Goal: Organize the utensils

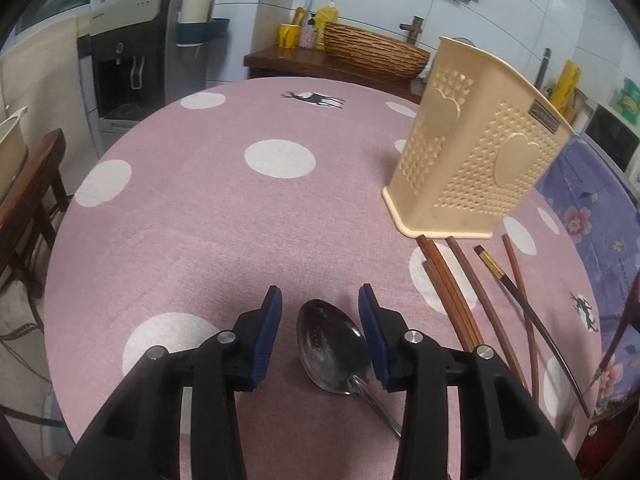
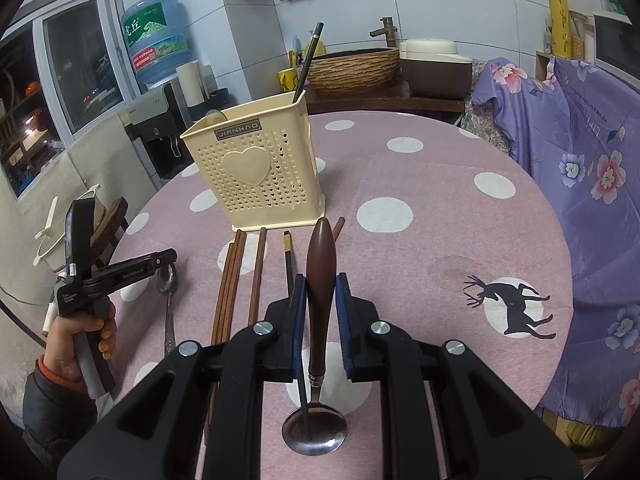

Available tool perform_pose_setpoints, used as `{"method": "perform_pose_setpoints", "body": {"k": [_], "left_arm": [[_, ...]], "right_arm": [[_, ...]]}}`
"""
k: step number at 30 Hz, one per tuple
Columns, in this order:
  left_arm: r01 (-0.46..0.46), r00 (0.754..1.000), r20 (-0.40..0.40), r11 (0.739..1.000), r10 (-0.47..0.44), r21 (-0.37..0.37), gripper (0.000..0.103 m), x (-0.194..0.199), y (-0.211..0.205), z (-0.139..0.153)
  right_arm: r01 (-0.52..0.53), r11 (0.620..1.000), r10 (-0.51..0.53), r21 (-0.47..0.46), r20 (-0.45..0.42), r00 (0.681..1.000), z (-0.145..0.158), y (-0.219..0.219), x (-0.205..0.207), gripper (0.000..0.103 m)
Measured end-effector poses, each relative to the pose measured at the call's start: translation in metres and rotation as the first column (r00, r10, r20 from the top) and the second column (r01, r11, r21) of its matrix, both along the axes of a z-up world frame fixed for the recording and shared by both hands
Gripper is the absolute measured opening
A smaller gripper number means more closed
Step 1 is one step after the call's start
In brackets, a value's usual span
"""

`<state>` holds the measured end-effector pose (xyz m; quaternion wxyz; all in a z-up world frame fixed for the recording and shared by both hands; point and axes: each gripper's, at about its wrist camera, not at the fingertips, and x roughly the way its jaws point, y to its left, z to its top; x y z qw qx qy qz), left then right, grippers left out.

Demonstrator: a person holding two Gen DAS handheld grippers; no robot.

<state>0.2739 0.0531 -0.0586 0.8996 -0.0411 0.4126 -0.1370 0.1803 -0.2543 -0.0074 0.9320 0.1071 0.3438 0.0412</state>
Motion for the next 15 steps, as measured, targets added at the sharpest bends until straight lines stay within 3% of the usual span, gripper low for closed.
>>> {"method": "perform_pose_setpoints", "body": {"k": [4,6,9,15], "left_arm": [[0.062,0.998,0.0,0.997,-0.062,0.041,0.032,-0.0012,-0.0014,-0.0023],[0.097,0.995,-0.01,0.995,-0.097,0.034,0.024,-0.0007,0.0,-0.0052],[0.104,0.994,-0.023,0.994,-0.103,0.032,0.014,-0.001,0.0029,-0.0085],[0.104,0.995,-0.007,0.995,-0.104,0.006,0.007,-0.0079,0.0044,-0.0035]], "right_arm": [[-0.002,1.0,0.002,0.001,-0.003,1.0,-0.0013,0.0009,0.0018,0.016],[-0.001,1.0,0.001,0.003,-0.003,1.0,-0.0017,0.0008,0.0021,0.016],[0.0,1.0,0.0,0.006,-0.007,1.0,-0.0029,0.0009,0.0028,0.016],[0.0,1.0,0.0,0.011,-0.006,1.0,-0.003,0.0002,0.0022,0.016]]}}
